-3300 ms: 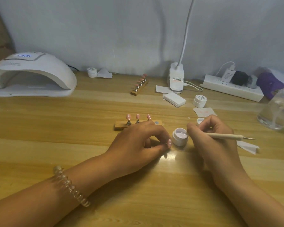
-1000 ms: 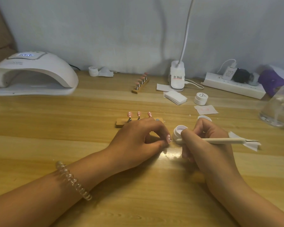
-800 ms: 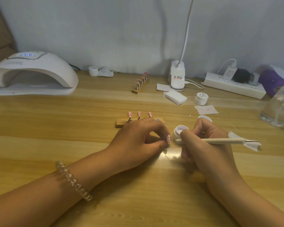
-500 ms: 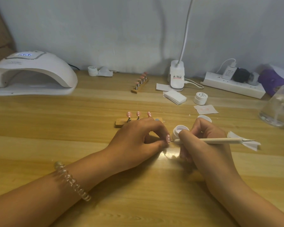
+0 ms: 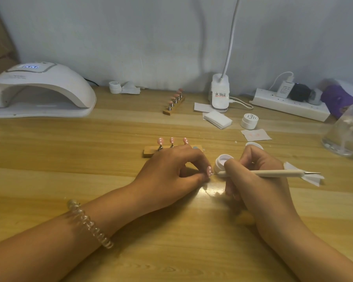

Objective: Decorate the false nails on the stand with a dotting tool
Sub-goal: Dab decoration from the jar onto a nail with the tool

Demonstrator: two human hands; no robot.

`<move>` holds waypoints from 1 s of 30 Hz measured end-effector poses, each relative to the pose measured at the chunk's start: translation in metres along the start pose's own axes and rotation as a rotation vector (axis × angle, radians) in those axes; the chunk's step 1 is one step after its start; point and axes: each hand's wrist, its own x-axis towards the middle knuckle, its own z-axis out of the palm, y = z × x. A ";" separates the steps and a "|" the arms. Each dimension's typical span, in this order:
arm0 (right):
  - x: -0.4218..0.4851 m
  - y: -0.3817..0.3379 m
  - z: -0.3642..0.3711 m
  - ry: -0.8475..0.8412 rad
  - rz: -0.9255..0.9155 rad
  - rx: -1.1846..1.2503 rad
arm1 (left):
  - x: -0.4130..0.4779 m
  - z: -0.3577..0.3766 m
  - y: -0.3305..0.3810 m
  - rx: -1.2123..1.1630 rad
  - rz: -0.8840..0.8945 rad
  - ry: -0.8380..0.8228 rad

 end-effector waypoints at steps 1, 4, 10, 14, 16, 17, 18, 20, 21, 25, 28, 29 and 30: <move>0.000 -0.001 0.000 -0.005 -0.001 -0.001 | 0.000 0.000 0.000 0.001 0.000 -0.001; -0.001 -0.002 0.001 -0.017 -0.010 -0.010 | 0.000 0.000 0.000 0.004 -0.003 -0.001; -0.001 -0.002 0.001 -0.007 0.000 -0.008 | 0.001 0.001 -0.001 -0.004 0.004 0.002; -0.001 -0.003 0.002 -0.017 0.009 -0.013 | 0.000 0.001 -0.001 0.001 0.007 0.004; -0.001 -0.003 0.001 -0.015 0.010 -0.012 | 0.000 0.001 -0.001 -0.001 0.005 0.004; -0.001 -0.003 0.001 -0.013 0.007 -0.011 | 0.000 0.001 -0.001 -0.002 0.005 0.003; -0.001 -0.003 0.001 -0.014 0.005 -0.014 | 0.000 0.001 -0.001 -0.002 0.005 0.002; -0.001 -0.003 0.001 -0.019 0.003 -0.020 | 0.000 0.001 -0.001 0.001 0.002 0.002; -0.001 -0.003 0.001 -0.019 0.000 -0.021 | 0.000 0.001 -0.001 0.003 0.001 0.003; -0.001 -0.003 0.000 0.023 0.027 0.007 | 0.000 0.000 -0.001 0.003 -0.002 0.000; -0.001 -0.004 0.001 0.015 0.045 -0.006 | 0.000 0.000 -0.001 0.003 0.001 0.001; -0.002 -0.005 0.001 0.007 0.046 -0.008 | 0.000 0.000 -0.001 0.004 0.001 0.002; -0.002 -0.005 0.001 0.003 0.047 -0.008 | 0.000 0.000 0.000 0.004 0.000 0.003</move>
